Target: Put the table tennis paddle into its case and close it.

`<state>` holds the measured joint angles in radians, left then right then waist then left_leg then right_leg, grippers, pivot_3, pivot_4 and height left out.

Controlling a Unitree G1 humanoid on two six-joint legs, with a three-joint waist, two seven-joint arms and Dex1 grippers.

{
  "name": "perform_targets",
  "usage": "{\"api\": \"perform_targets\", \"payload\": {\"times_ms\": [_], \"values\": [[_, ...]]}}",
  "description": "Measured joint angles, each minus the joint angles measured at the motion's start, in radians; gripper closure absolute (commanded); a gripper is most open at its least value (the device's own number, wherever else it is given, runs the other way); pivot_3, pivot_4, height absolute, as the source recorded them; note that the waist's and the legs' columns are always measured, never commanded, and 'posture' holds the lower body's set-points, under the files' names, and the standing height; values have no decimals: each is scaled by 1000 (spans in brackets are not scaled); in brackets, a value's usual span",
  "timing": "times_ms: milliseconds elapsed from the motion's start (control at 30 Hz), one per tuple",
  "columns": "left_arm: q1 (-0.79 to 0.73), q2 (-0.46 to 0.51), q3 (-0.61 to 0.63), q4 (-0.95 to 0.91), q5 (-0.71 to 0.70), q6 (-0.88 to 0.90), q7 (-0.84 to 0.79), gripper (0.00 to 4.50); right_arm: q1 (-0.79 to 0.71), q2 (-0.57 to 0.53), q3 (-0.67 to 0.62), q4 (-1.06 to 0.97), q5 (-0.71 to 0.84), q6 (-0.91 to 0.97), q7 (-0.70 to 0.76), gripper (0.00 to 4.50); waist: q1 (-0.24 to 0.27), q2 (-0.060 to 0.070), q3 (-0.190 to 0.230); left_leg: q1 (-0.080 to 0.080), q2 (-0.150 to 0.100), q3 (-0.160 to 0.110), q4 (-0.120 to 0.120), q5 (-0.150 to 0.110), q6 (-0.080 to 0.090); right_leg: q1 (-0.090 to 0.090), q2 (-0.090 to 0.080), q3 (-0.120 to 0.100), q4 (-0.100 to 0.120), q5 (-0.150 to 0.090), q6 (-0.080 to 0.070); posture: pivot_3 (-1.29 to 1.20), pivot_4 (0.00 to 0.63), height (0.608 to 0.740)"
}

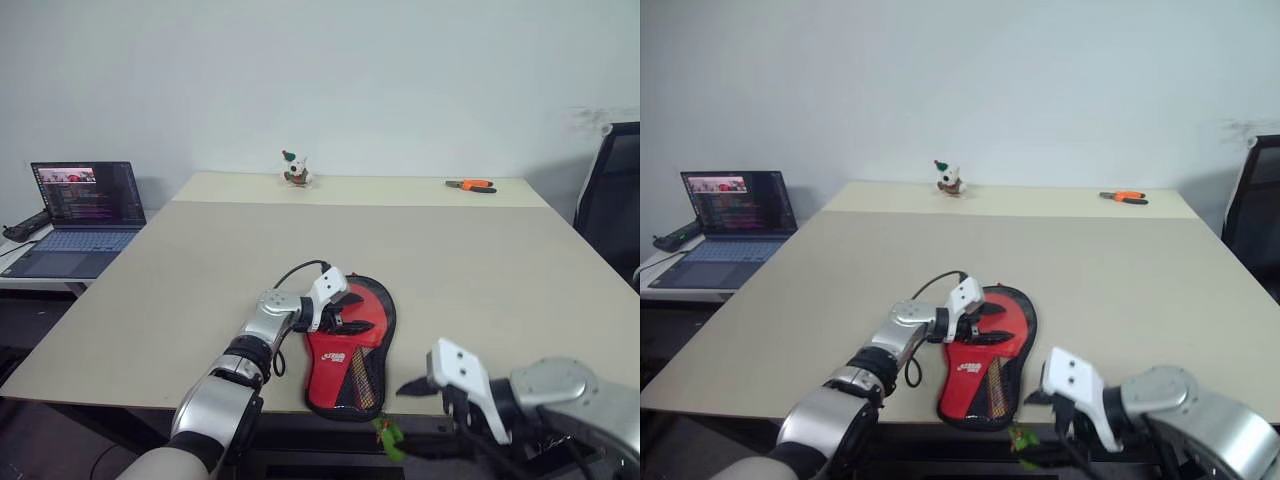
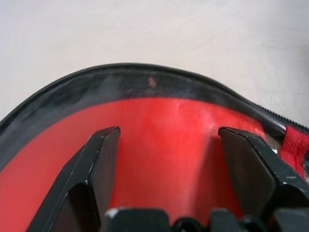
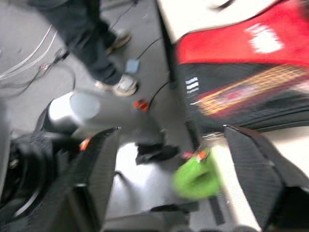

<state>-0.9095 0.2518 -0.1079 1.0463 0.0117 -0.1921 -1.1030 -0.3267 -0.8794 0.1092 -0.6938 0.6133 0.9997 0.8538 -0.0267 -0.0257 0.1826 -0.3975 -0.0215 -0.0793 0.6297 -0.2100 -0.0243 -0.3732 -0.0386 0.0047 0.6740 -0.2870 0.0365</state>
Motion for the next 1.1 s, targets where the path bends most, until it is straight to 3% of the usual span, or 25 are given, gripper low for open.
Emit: {"api": "perform_targets", "payload": {"times_ms": [100, 233, 333, 567, 800, 1100], "values": [[44, 44, 18, -75, -21, 39, 0, 947, -60, -6, -16, 123, -27, -49, 18, 915, -2, 0, 0, 0, 0, -1, -1, 0, 0, -1, 0, 0, 0, 0, 0, 0, 150, 740], [229, 186, 82, -362, -106, 194, -21, 947, -216, 107, 3, 471, -152, -270, 12, 915, -28, -1, 1, -1, 1, 5, -3, 0, 0, -7, 0, 8, 5, 2, -4, 0, 150, 740], [354, 283, 166, -564, -172, 332, 2, 947, -252, 182, -8, 675, -207, -399, 23, 915, -22, -1, 1, -3, 1, 3, -3, 0, 0, -10, 0, 9, 5, 2, -8, 0, 150, 740], [529, 320, 279, -940, -284, 555, 147, 947, -396, 316, 14, 1087, -329, -703, 76, 915, -1, 0, 3, -5, -1, 4, -2, 0, 0, -11, -2, 10, 5, 2, -7, 0, 150, 740], [549, 317, 286, -1100, -319, 656, 264, 947, -462, 280, 8, 1390, -418, -901, 151, 915, 1, 1, 4, -4, -1, 5, -3, 0, 0, -10, -1, 9, 5, 2, -8, 0, 150, 740], [445, 340, 212, -1028, -326, 638, 191, 947, -463, 131, -46, 1495, -489, -976, 157, 915, -8, 2, 5, -3, 0, 8, -4, 0, 0, -10, 0, 10, 6, 2, -8, 0, 150, 740]]}}
